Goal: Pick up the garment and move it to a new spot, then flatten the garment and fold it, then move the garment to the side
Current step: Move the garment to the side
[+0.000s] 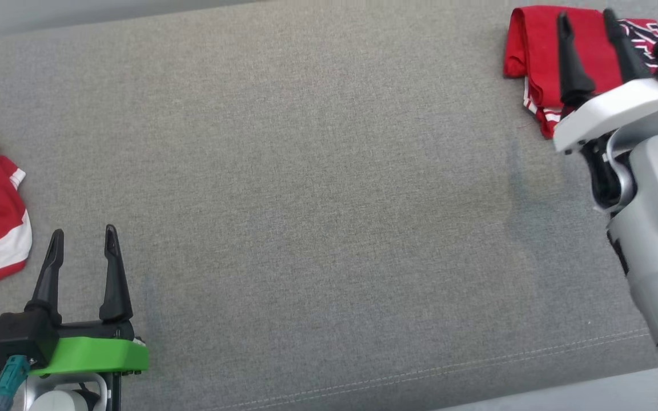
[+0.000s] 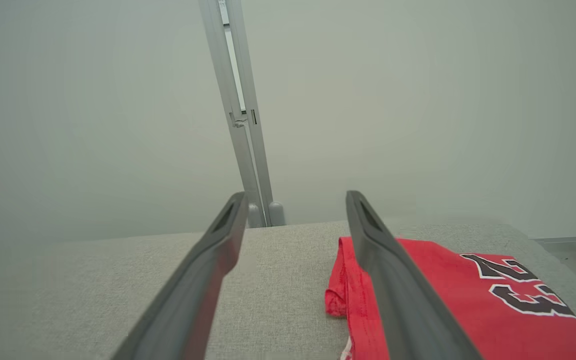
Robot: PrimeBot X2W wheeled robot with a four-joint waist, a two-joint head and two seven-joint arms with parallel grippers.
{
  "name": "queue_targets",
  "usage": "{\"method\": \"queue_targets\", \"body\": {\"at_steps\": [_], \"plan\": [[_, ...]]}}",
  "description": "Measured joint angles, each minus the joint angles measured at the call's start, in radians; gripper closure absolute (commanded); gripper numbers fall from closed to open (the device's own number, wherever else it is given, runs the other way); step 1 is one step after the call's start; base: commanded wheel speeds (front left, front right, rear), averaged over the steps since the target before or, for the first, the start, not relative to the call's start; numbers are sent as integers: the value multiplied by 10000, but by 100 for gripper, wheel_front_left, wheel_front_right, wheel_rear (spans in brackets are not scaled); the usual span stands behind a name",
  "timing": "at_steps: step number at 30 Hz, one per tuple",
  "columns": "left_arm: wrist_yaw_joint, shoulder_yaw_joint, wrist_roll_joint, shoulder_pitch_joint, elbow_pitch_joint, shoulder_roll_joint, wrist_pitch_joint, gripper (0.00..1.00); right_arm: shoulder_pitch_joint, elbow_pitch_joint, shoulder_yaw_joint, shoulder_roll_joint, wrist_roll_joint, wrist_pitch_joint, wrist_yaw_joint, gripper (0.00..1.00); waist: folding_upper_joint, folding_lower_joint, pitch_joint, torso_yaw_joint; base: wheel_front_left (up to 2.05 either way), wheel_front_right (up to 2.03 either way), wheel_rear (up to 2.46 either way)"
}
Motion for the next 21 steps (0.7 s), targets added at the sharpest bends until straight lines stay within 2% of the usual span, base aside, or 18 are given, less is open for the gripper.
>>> {"method": "queue_targets", "body": {"at_steps": [13, 21], "plan": [[0, -79, 63, 337, 128, -234, 0, 0, 2389, -1465, -221, 1718, -1352, 0, 0, 0, 0, 0, -1213, 84, 0, 0, 0], [46, -35, 0, 597, 151, -301, 0, 0, 3896, -2374, -523, 2054, -1772, 0, 0, 0, 0, 0, -1632, 376, 0, 0, 0]]}}
